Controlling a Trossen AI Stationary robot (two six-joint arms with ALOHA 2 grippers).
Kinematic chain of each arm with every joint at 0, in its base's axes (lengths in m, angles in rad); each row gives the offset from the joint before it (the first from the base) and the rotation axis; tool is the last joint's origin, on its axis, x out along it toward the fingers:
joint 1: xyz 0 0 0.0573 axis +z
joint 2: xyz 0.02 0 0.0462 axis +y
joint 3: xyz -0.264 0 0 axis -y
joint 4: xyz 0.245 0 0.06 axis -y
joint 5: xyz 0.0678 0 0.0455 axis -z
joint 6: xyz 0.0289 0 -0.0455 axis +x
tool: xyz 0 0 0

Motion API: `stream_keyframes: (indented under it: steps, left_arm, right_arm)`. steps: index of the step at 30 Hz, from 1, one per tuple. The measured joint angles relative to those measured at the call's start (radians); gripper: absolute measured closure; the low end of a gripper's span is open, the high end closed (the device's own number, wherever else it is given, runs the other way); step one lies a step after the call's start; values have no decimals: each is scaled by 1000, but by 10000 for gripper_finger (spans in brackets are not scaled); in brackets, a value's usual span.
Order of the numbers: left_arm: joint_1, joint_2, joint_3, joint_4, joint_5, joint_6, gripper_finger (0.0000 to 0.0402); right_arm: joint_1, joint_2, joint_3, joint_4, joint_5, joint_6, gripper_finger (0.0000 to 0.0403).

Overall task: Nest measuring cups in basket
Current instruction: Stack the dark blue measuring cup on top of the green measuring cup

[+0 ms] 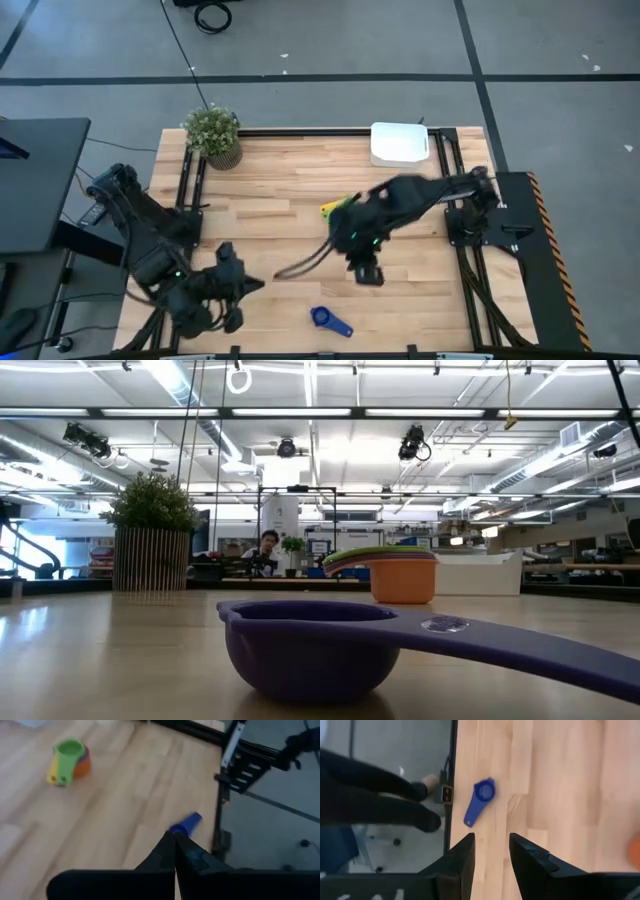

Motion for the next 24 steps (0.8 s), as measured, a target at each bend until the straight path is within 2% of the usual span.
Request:
stream_keyframes:
  steps: [6,11,24]
  left_arm:
    - [-98,0,0,-10,-1,-73,400]
    - [-152,0,0,-10,-1,-107,400]
    - [-213,0,0,-10,-1,-115,400]
  right_arm:
    - [59,133,0,73,39,9,275]
    - [88,236,0,169,29,15,275]
    - [75,466,1,219,38,15,276]
